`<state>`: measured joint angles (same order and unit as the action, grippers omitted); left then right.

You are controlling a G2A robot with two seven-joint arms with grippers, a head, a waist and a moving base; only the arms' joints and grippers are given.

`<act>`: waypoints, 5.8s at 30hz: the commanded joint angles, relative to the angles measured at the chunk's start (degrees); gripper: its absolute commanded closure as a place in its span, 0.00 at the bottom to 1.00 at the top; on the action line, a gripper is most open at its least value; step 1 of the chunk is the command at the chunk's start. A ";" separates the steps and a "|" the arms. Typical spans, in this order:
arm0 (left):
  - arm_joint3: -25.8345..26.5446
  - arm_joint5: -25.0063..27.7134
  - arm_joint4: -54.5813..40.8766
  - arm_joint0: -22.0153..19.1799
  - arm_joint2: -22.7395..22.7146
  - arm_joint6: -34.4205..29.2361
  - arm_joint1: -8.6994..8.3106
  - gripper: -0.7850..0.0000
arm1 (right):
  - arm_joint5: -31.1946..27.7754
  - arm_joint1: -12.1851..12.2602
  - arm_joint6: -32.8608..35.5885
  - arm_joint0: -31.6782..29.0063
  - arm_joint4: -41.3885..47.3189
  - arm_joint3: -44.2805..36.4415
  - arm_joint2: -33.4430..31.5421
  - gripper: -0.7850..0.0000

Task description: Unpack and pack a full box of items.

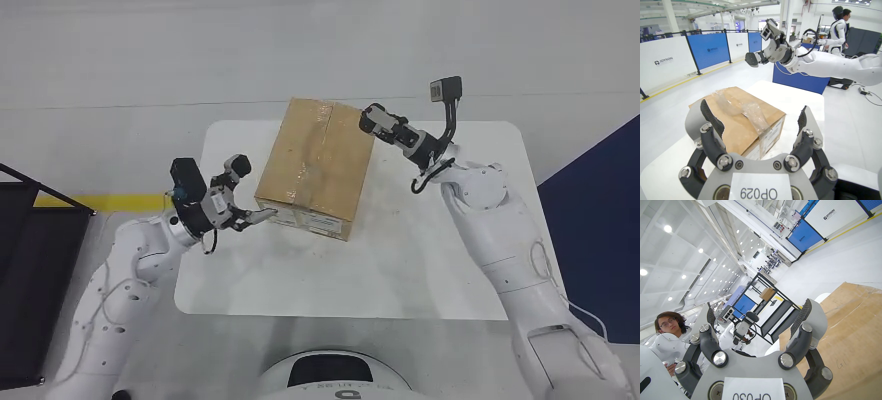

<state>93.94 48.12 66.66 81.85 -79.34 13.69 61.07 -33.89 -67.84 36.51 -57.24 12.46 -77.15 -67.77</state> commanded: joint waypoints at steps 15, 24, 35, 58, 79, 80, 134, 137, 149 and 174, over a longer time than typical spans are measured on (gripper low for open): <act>-11.34 -4.61 -2.54 -9.47 10.94 7.16 2.78 0.00 | 0.00 0.00 0.00 0.00 0.00 0.00 0.00 0.00; -10.42 -10.87 12.44 -10.80 13.10 2.55 2.64 0.00 | 0.00 0.00 0.00 0.00 0.00 0.00 0.00 0.00; -14.60 -12.62 15.93 -13.79 17.16 1.11 3.55 0.00 | 0.00 0.00 0.00 0.00 0.00 0.00 0.00 0.00; -17.13 -12.92 18.46 -16.97 17.88 -1.42 3.85 0.00 | 0.00 0.00 0.00 0.00 0.00 0.00 0.00 0.00; -19.87 -13.36 22.92 -21.97 21.20 -0.50 4.81 0.00 | 3.00 -0.24 -2.22 -0.75 -2.93 -1.92 0.71 0.00; -20.09 -13.17 22.46 -22.08 21.34 -0.02 4.89 0.00 | 3.01 -0.25 -2.86 -0.76 -3.27 -1.82 0.56 0.00; -20.64 -15.10 14.91 -16.91 17.21 3.13 4.69 0.00 | 32.57 -6.01 1.48 15.81 -23.32 10.38 17.75 0.46; -20.20 -15.24 14.95 -16.68 17.10 3.23 4.67 0.00 | 33.64 -6.78 2.32 17.34 -22.44 12.82 18.88 0.51; -19.22 -15.58 15.92 -15.63 16.57 3.83 4.51 0.00 | 35.65 -9.75 4.31 22.45 -21.22 20.90 22.84 0.57; -19.13 -15.31 17.71 -14.70 16.34 5.29 4.37 0.00 | 30.71 -12.82 -7.48 25.11 -20.87 25.98 21.48 1.00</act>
<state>74.87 32.71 84.23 67.06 -62.92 18.90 65.48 -4.17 -80.89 30.05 -31.70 -7.13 -50.31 -45.94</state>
